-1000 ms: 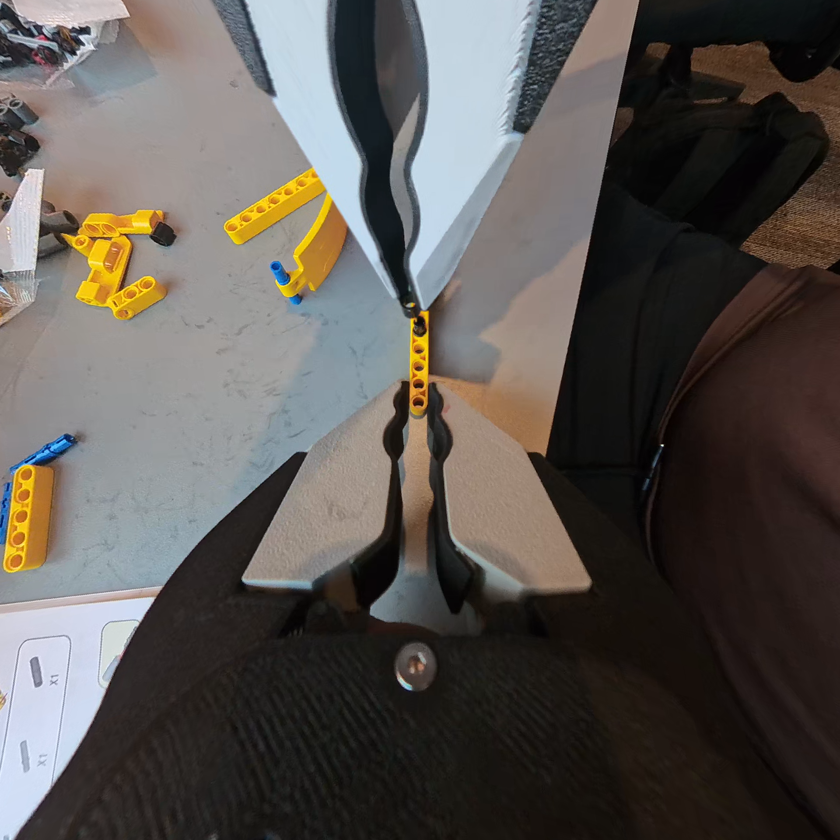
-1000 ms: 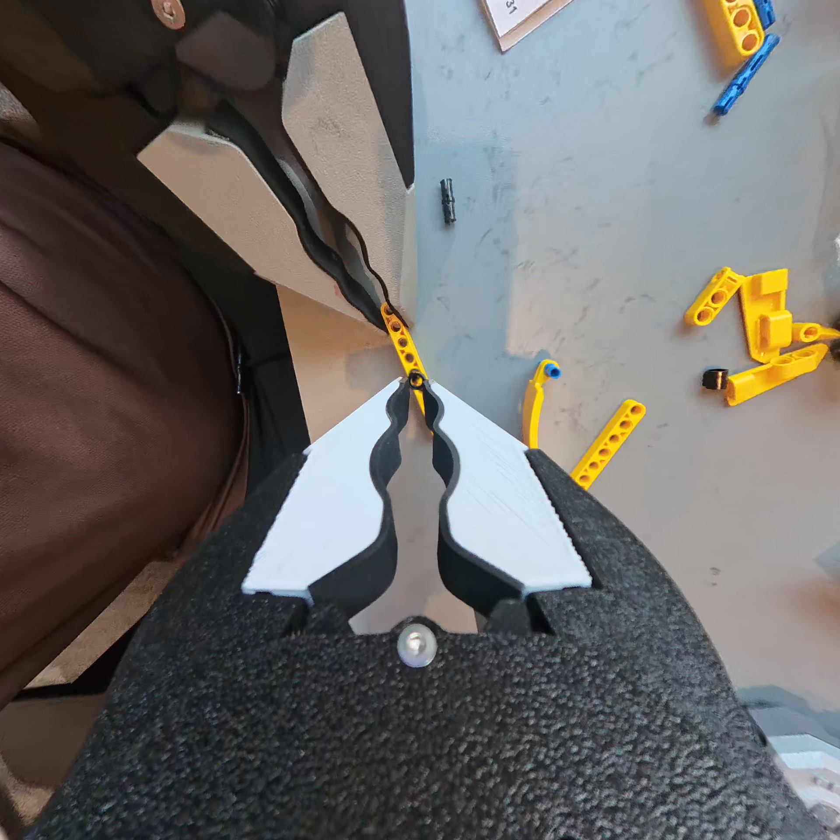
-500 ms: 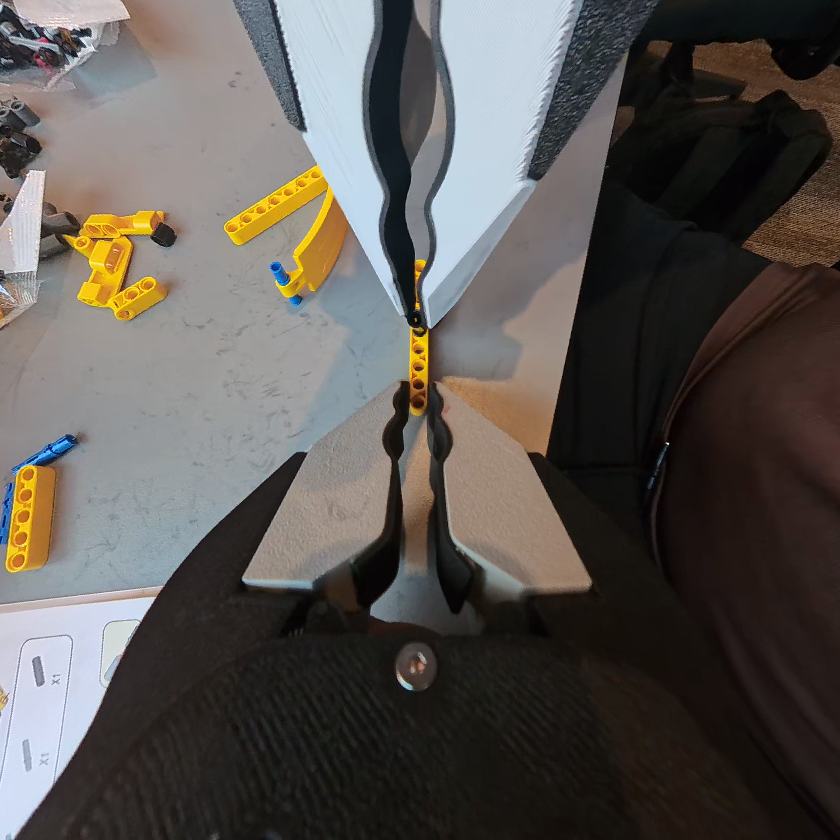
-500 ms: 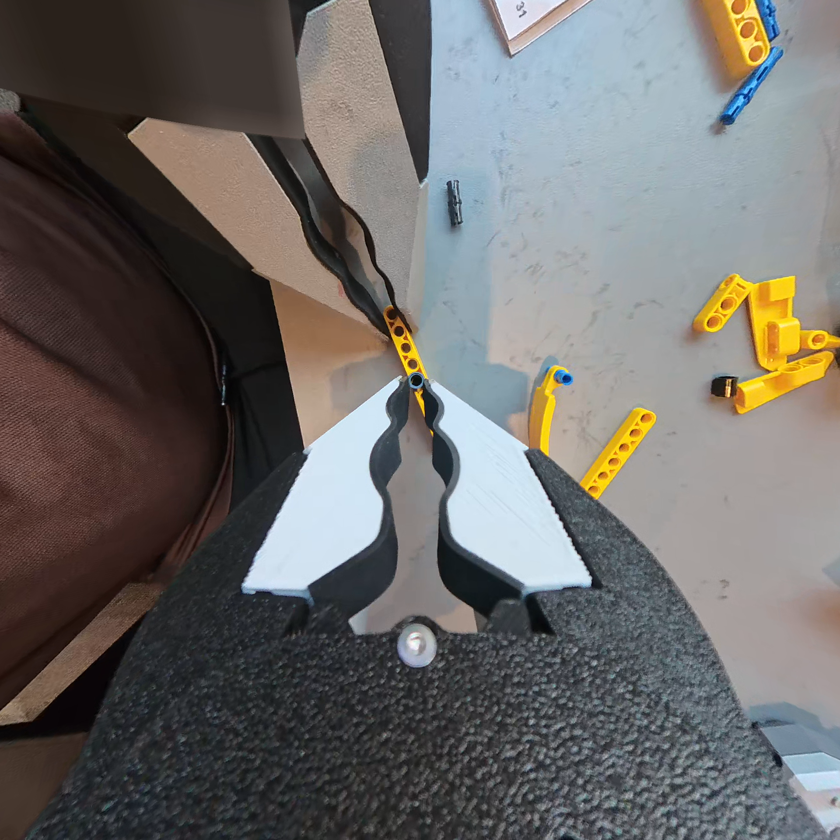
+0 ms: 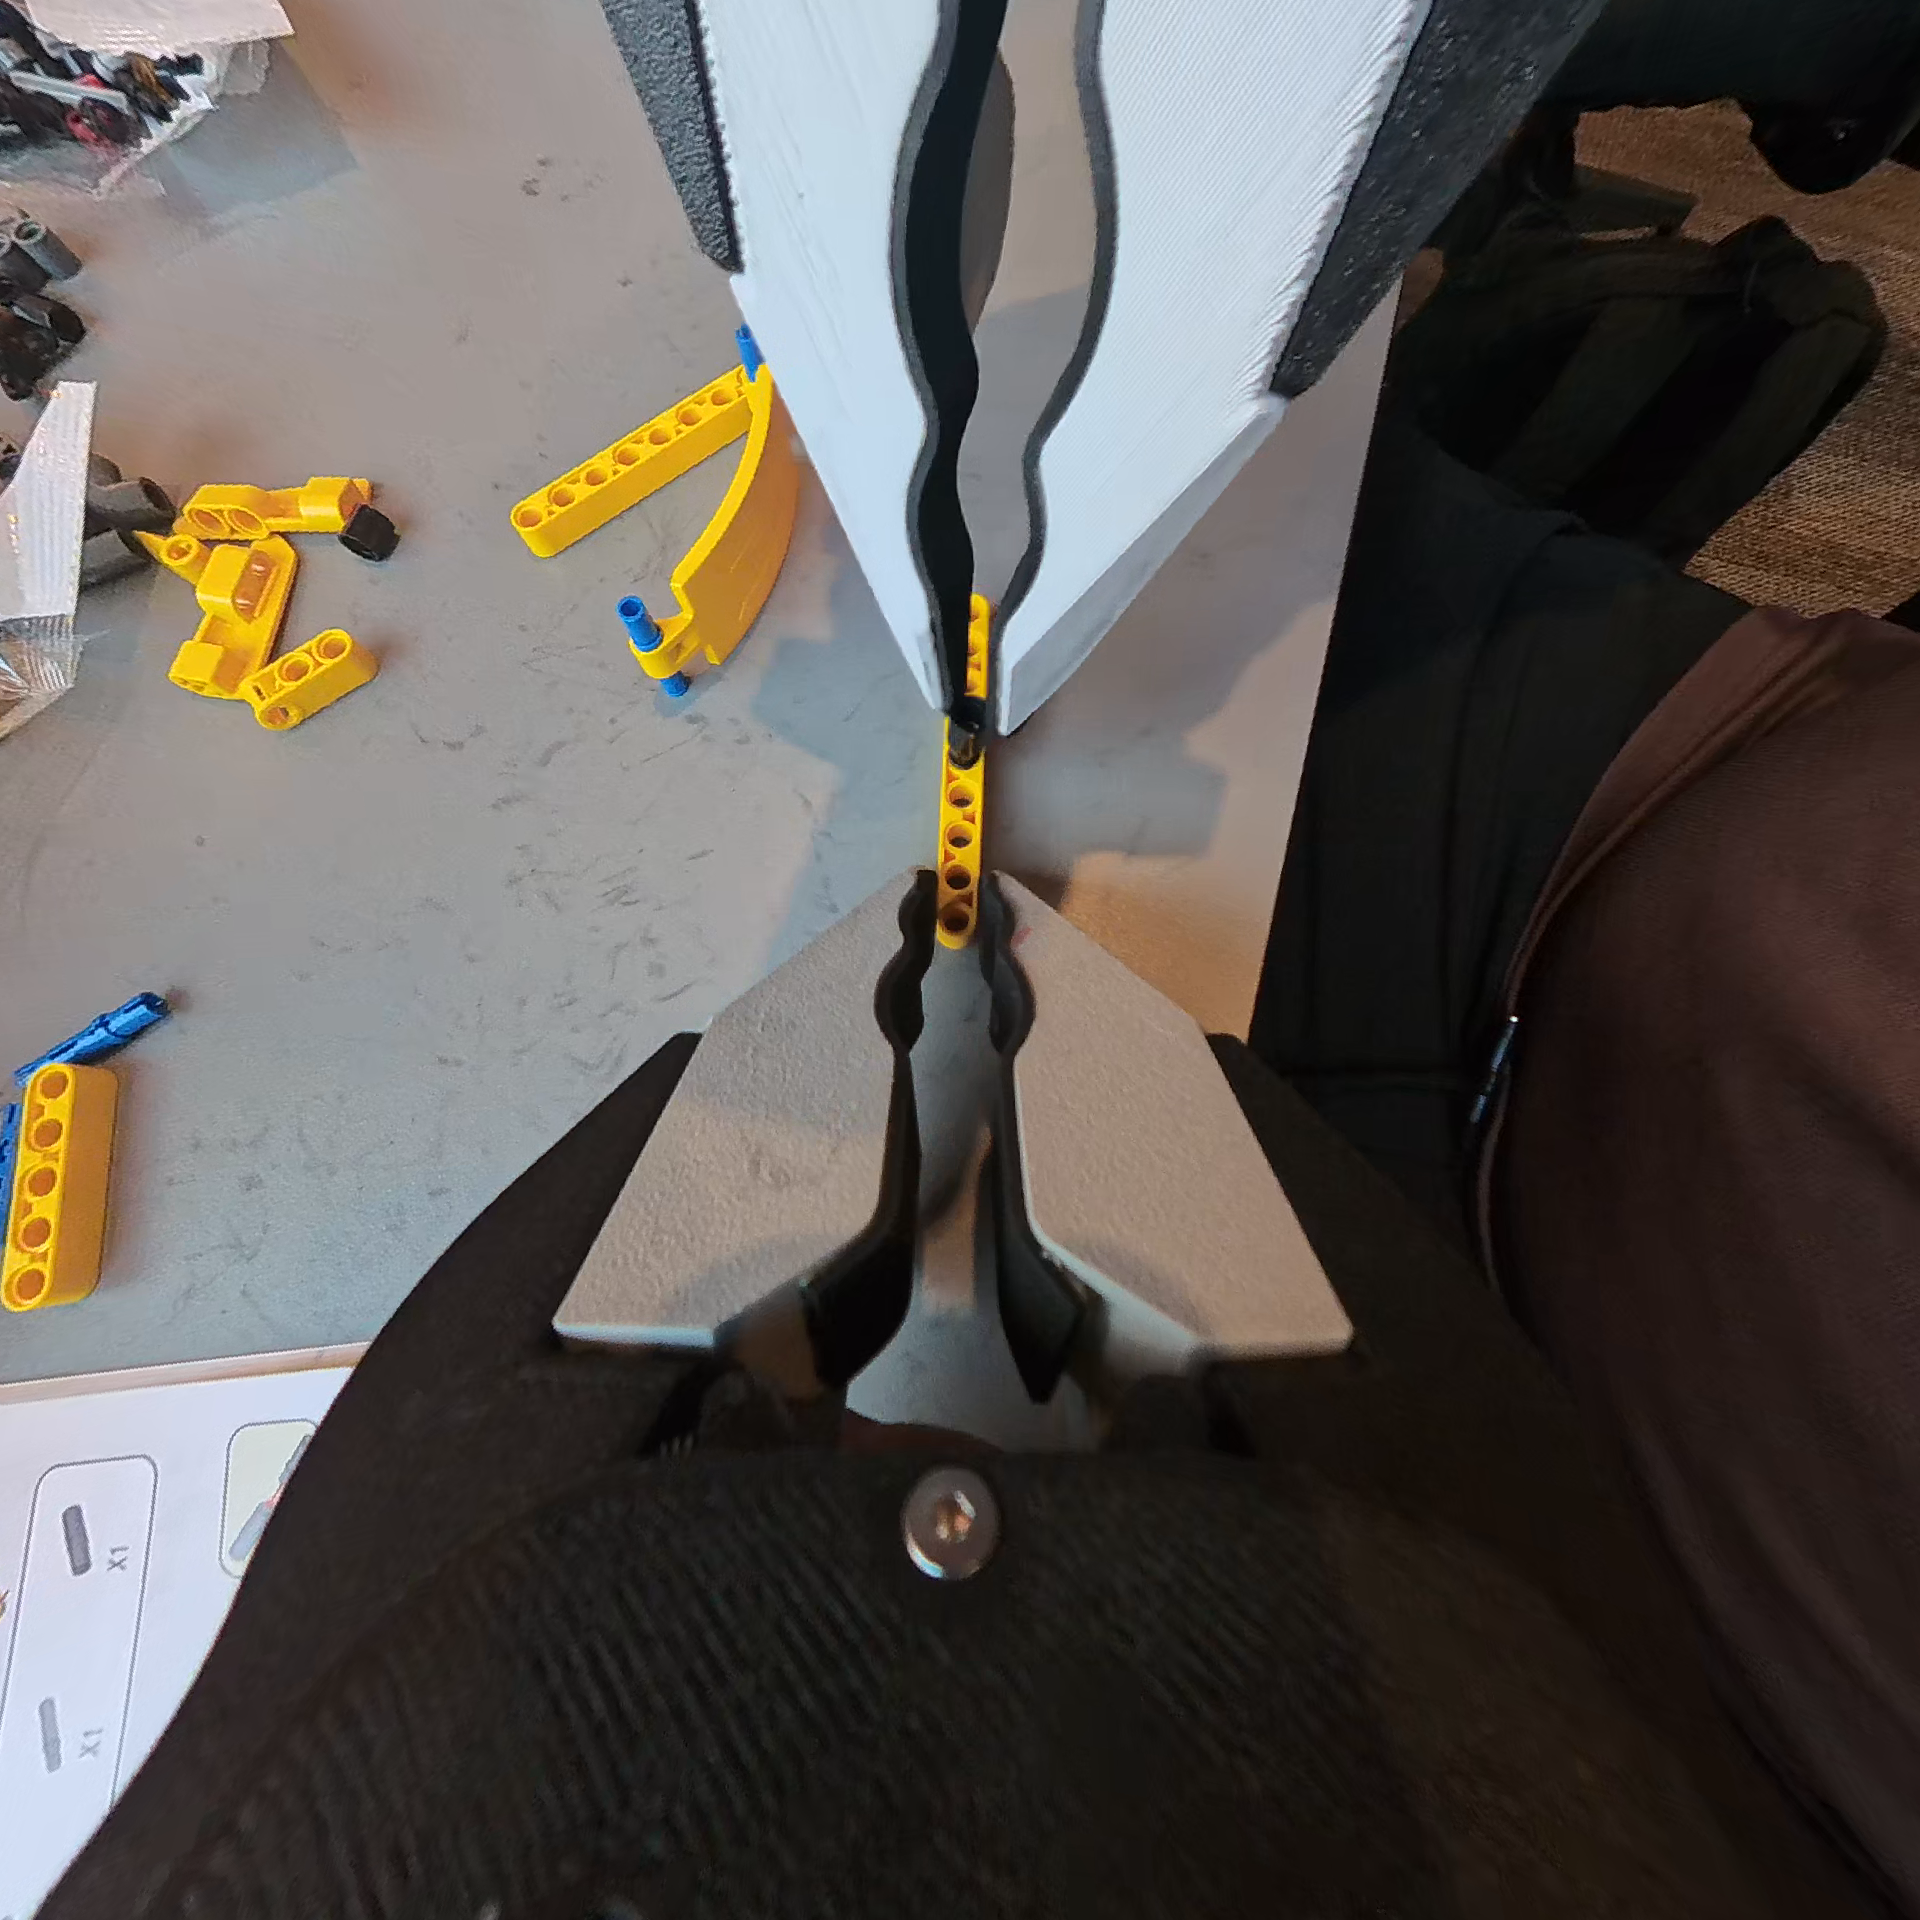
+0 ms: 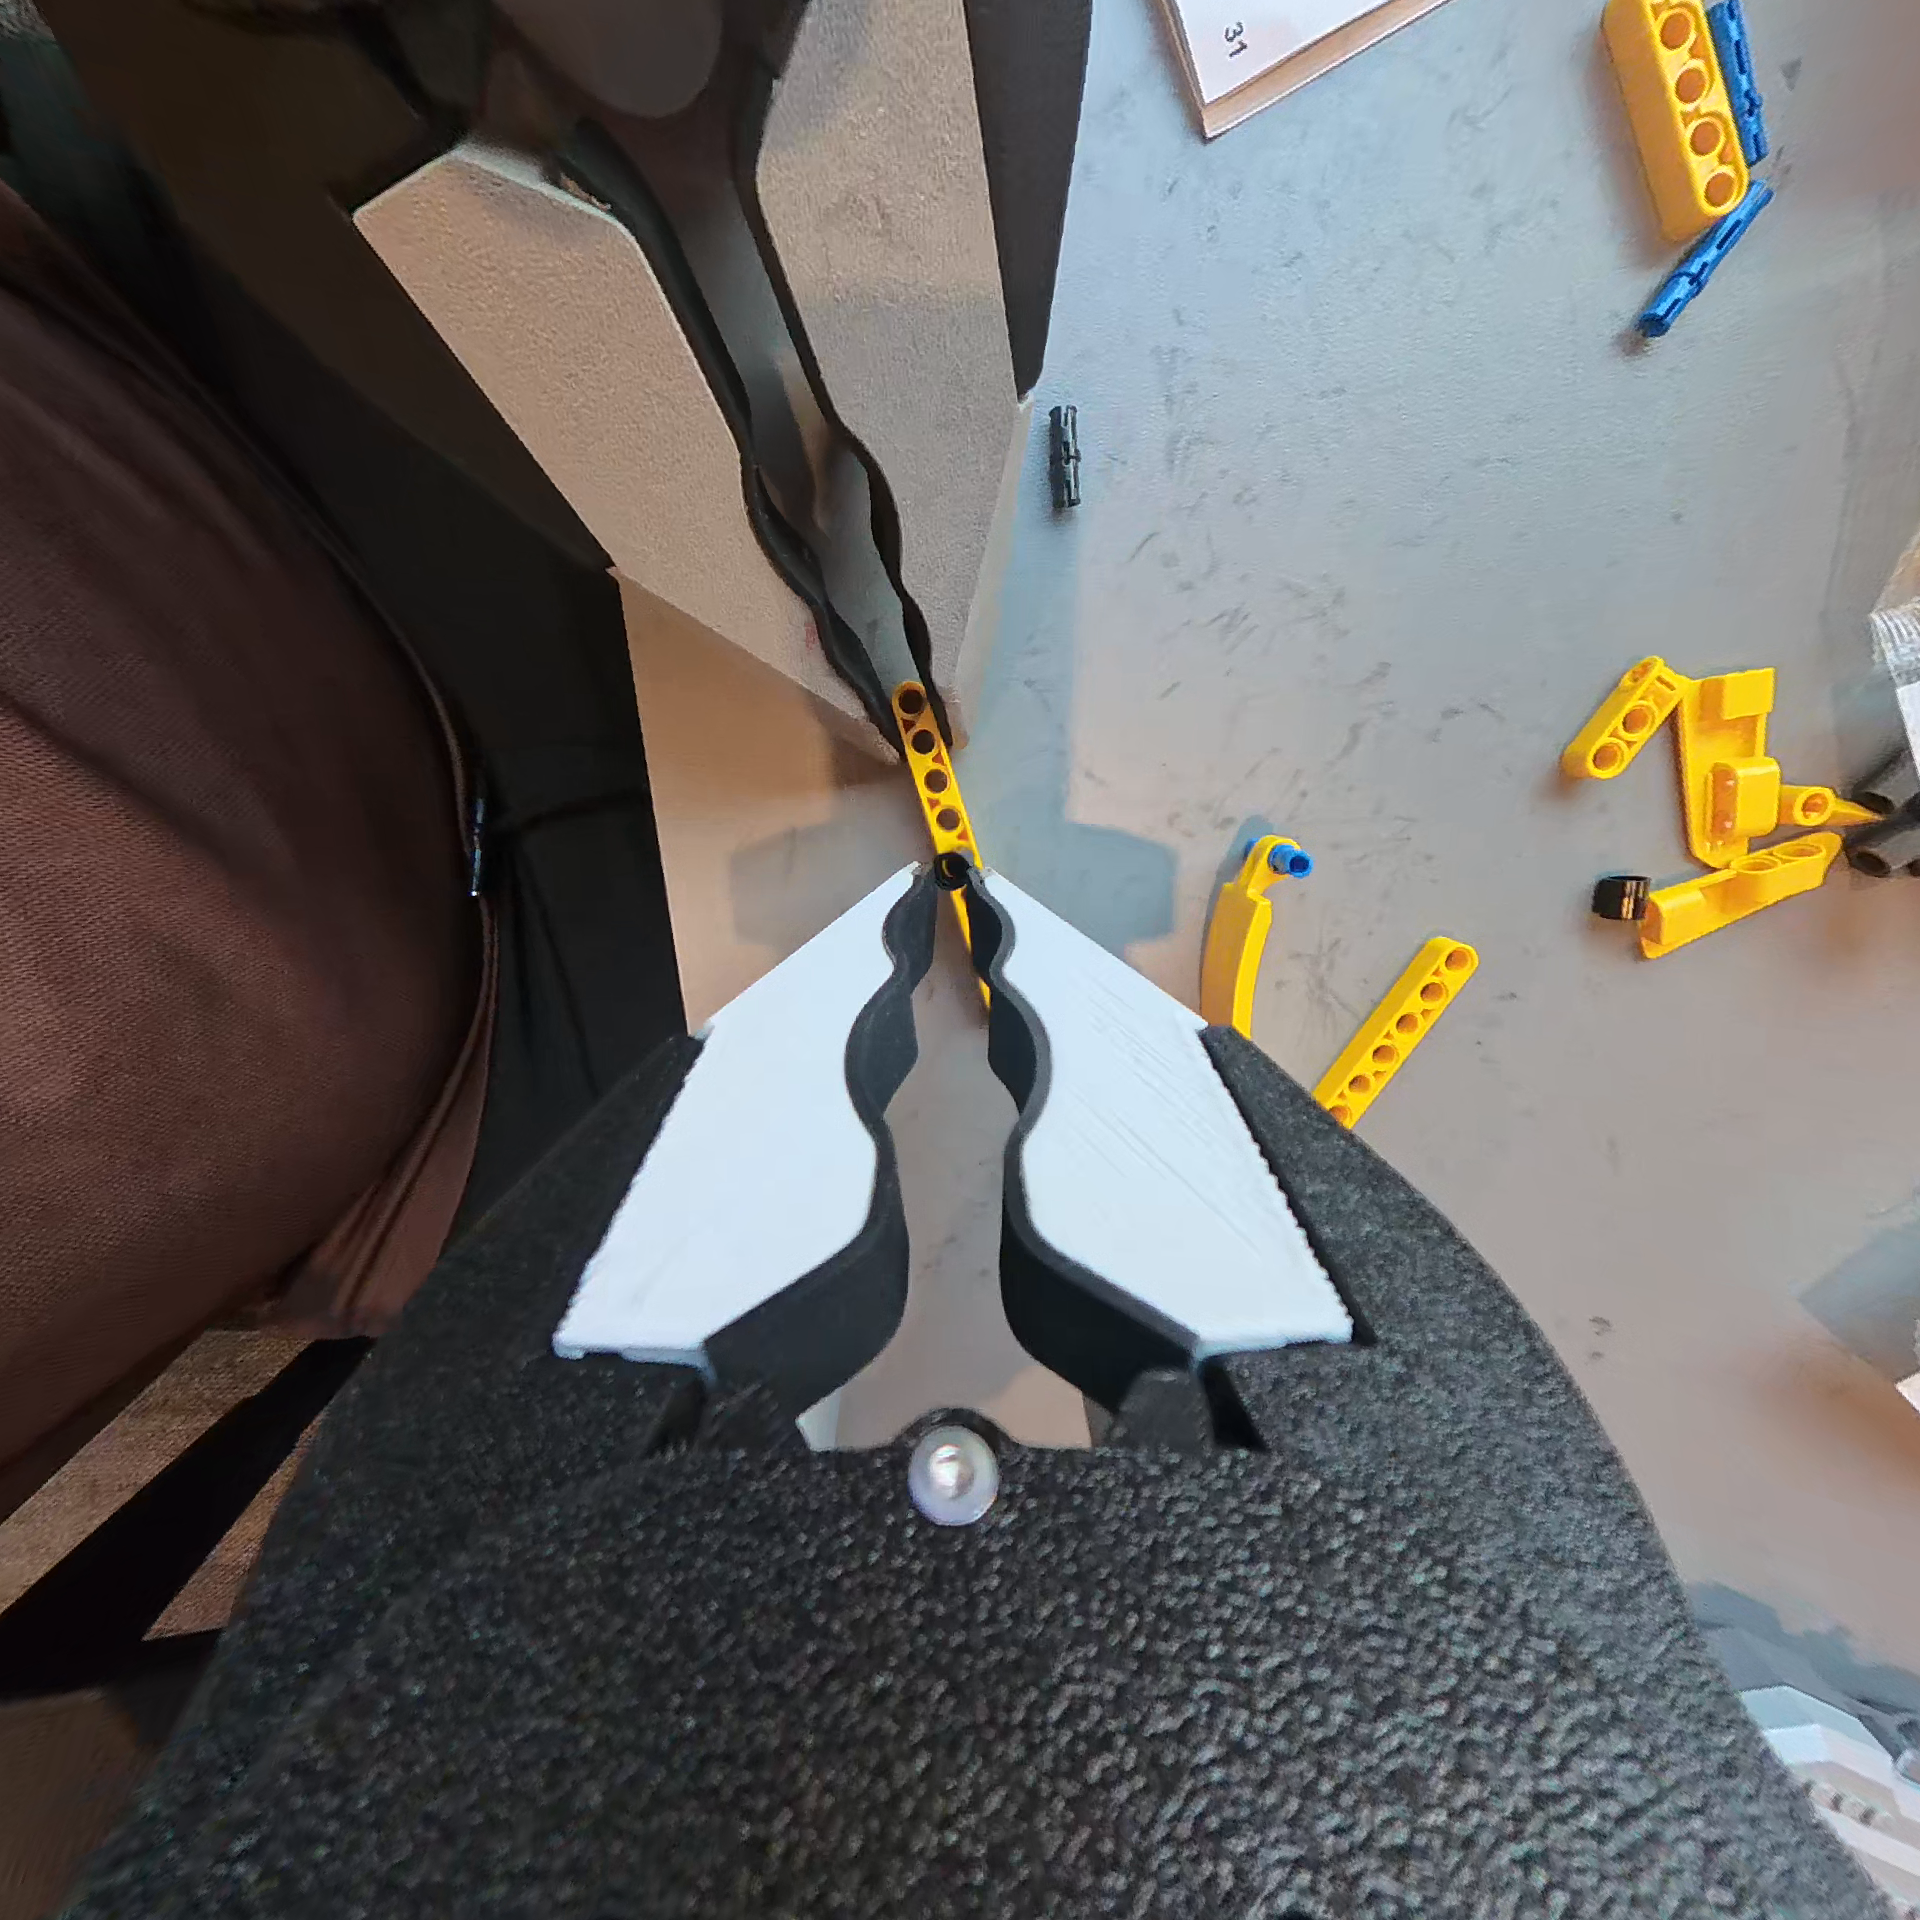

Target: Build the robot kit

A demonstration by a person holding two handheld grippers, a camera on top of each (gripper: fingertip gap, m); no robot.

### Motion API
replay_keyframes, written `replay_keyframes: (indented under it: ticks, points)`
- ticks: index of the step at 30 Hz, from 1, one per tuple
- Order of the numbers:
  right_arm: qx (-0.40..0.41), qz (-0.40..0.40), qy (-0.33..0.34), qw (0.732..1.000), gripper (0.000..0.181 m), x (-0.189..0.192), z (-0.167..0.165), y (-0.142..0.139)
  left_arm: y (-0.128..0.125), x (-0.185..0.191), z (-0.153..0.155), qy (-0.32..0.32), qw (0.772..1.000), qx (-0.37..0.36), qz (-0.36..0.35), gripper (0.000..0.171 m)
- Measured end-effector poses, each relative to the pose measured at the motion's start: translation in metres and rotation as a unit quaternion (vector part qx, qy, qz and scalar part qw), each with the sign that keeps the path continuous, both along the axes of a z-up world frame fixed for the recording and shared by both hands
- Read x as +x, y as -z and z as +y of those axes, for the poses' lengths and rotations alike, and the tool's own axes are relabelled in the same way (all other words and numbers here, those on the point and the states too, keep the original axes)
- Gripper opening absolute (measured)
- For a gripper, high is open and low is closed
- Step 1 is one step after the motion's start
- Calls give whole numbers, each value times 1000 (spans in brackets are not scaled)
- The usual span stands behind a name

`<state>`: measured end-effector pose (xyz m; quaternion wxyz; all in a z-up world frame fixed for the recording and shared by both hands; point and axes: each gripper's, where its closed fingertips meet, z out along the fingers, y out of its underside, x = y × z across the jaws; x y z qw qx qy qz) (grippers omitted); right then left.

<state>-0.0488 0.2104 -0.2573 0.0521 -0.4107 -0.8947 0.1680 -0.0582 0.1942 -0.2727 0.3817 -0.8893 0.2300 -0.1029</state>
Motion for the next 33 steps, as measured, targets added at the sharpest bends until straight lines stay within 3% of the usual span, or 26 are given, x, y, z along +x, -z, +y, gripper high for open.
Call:
replay_keyframes:
  ticks: [9, 17, 22, 26, 33]
  points:
    - [-2, 1, 3, 1000, 5, -1, 1, 1, 0, 0, 0, -1, 1000, 1, 1, 5]
    - [-47, -80, 28, 995, 5, -1, 0, 8, 0, 0, 0, 2, 1000, 5, 10, 4]
    - [-33, -91, 23, 995, 5, -1, 0, 8, 0, 0, 0, 0, 1000, 1, 2, 4]
    - [-31, -44, 26, 998, 5, -3, 1, 3, 0, -1, 1, -2, 1000, 1, 1, 4]
    - [-166, 132, 143, 967, 14, -11, 6, -39, 0, -1, 1, -3, 1000, 3, 4, 4]
